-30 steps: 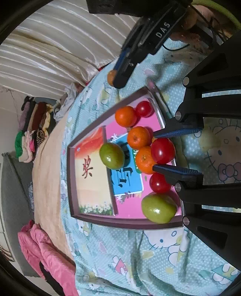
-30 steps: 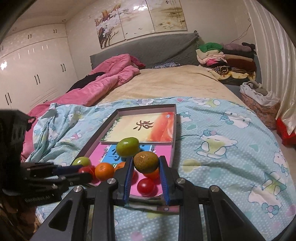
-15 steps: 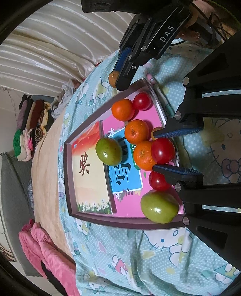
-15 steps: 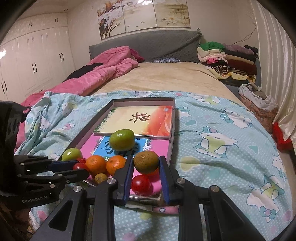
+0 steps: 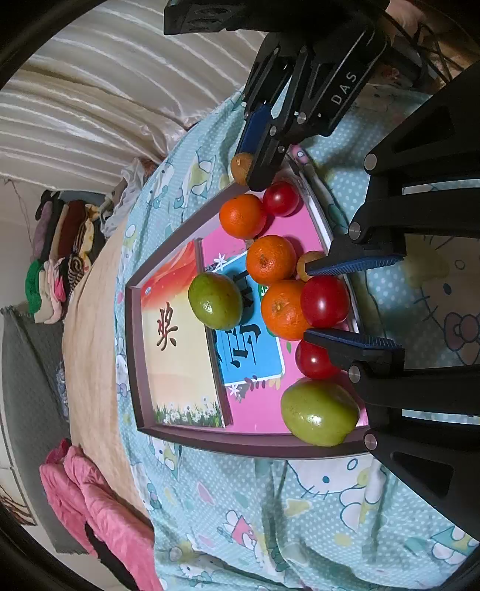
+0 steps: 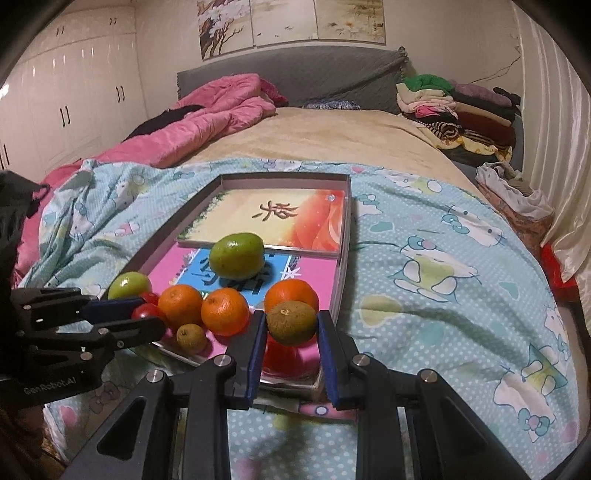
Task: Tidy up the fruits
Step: 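Carry the kiwi and tomato over the tray and lower them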
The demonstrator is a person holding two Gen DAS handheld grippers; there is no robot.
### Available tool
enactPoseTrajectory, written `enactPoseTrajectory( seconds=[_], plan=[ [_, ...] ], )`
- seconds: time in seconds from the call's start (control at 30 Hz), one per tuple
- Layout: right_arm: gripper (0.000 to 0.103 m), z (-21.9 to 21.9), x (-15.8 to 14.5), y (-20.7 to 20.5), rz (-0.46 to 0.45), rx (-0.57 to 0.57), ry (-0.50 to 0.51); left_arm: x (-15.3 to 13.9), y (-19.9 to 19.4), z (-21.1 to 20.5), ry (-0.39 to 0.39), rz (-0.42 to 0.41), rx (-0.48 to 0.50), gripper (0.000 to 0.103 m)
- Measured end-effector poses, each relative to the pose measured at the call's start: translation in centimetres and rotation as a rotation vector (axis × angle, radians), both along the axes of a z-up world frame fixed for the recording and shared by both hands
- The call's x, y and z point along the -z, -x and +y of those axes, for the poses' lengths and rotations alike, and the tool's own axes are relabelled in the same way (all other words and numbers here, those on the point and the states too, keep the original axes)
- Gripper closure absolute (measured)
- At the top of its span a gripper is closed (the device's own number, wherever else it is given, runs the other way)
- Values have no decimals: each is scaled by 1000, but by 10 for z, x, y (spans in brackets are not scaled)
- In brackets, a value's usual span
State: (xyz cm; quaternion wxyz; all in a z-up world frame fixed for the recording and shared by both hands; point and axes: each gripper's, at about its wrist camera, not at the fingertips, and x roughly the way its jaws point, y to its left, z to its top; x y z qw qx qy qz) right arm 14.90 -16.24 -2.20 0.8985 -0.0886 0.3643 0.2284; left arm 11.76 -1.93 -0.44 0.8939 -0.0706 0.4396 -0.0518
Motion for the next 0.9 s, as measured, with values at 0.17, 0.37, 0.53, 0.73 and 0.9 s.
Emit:
enactPoseTrajectory(
  seconds=[0.17, 0.37, 0.53, 0.73, 0.9],
  plan=[
    [75, 1, 2, -1, 4, -4, 13, 0, 0, 0, 0, 0, 0, 74],
    [75, 5, 6, -1, 0, -6, 45, 1, -1, 0, 4, -4, 1, 74],
    [75, 5, 7, -1, 0, -3, 47, 0, -2, 1, 5, -7, 1, 73],
    [75, 6, 7, -1, 1, -2, 46, 1, -4, 2, 8, -17, 4, 74],
    [75, 6, 9, -2, 0, -1, 44, 2, -5, 2, 7, -21, 4, 74]
  ],
)
